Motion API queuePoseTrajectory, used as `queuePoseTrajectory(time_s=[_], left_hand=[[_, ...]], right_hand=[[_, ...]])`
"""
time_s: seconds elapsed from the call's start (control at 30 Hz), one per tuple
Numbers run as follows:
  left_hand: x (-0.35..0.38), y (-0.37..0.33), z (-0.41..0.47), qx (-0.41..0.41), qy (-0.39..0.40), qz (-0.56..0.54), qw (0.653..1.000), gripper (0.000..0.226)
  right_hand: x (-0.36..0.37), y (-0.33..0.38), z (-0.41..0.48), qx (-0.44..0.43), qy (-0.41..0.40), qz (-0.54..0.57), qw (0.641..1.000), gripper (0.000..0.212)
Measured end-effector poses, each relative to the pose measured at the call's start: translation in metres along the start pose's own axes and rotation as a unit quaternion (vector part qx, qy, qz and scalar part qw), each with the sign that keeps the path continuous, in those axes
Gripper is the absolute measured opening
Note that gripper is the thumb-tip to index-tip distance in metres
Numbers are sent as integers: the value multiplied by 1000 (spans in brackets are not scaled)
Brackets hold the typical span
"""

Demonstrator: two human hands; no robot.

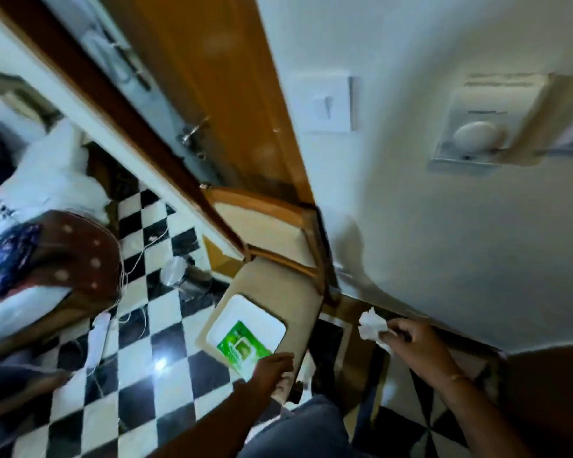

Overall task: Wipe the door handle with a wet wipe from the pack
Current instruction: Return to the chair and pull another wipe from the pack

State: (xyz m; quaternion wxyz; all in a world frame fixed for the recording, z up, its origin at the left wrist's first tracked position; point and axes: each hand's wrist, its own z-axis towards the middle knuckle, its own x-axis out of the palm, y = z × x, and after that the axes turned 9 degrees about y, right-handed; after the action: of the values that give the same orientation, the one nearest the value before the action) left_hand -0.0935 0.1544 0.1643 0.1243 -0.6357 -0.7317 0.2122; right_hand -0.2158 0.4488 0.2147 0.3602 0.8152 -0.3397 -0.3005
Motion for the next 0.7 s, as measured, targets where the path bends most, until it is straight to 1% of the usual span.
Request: queuePoseTrajectory(time_s=[0.07,0.13,0.17,0.23,0.27,0.33,0.37,0.4,0.5,0.57,0.7], left_hand=[[-44,33,7,-14,-89,-59,994,30],[-77,61,16,-62,-150,-70,984,28],[-87,68,22,-93,-162,-78,979,25],[-109,85,46,-113,-187,-109,970,23],[-118,91,64,-114,-206,-128,964,28],[-129,83,92,-97,-235,-134,958,51],[-135,83,109,-97,-238,-133,957,61],[-141,76,124,-82,-236,-128,960,64],[-155,62,167,-41,-228,-123,965,63],[-165,60,194,-55,-233,-102,966,63],[-177,72,230,-108,-231,-55,965,52]], right_hand=[[20,9,16,11,29,-23,999,13],[43,10,38,25,61,-53,996,5],[52,11,44,32,72,-73,994,3],[83,3,70,54,105,-122,986,4],[101,-1,84,64,119,-138,981,9],[128,-1,102,62,137,-162,975,16],[147,-8,118,59,148,-180,971,19],[163,-9,131,56,156,-194,967,22],[207,-14,165,54,173,-226,957,21],[233,-18,187,52,179,-239,953,19],[270,-24,224,42,208,-257,943,13]])
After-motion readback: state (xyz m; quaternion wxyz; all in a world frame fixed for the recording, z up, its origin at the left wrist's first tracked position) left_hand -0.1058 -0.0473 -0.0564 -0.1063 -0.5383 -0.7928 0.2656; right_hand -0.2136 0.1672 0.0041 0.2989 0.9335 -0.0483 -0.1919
